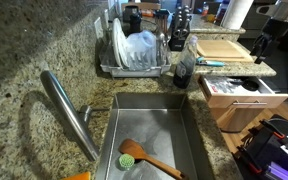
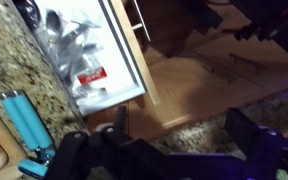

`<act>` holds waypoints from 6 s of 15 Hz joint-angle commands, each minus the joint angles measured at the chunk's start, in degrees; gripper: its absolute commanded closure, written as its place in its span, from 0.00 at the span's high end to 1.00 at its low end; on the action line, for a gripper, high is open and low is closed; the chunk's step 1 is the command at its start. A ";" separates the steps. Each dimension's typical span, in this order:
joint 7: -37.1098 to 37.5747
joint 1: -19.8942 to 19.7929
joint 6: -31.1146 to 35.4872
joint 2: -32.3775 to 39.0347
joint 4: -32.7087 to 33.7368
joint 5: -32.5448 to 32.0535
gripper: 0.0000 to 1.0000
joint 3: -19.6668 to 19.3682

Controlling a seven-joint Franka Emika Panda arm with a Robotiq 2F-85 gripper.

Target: Put the blue utensil into the drawer.

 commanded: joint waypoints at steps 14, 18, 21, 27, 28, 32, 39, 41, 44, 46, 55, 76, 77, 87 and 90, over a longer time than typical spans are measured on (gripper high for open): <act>-8.44 -14.56 10.51 20.52 14.80 -20.95 1.00 -2.42; -1.30 -14.70 13.44 21.89 15.09 -17.28 1.00 -0.75; 3.19 -14.45 13.53 26.45 18.33 -15.49 1.00 0.85; -20.56 -15.37 17.84 36.29 24.06 -8.79 1.00 3.27; -22.46 -15.55 17.20 37.82 25.52 -7.64 1.00 4.06; -19.64 -15.32 16.71 37.26 24.56 -9.16 1.00 4.57; -32.62 -19.45 7.93 48.32 35.30 7.11 1.00 11.51; -29.72 -18.22 10.25 46.74 32.31 4.85 1.00 10.72; -27.41 -17.92 13.54 48.68 33.55 4.89 1.00 10.54; -26.32 -19.03 15.11 51.63 35.52 6.82 1.00 11.25; -21.43 -19.17 18.36 53.05 35.48 4.98 1.00 10.98; -29.29 -22.21 7.94 54.72 40.46 9.23 0.70 15.18; -29.32 -22.19 8.13 54.65 40.61 9.00 0.62 15.03; -29.64 -23.07 0.11 56.08 47.75 11.12 0.28 15.92; -33.56 -23.67 -6.66 53.58 50.13 13.69 0.28 16.75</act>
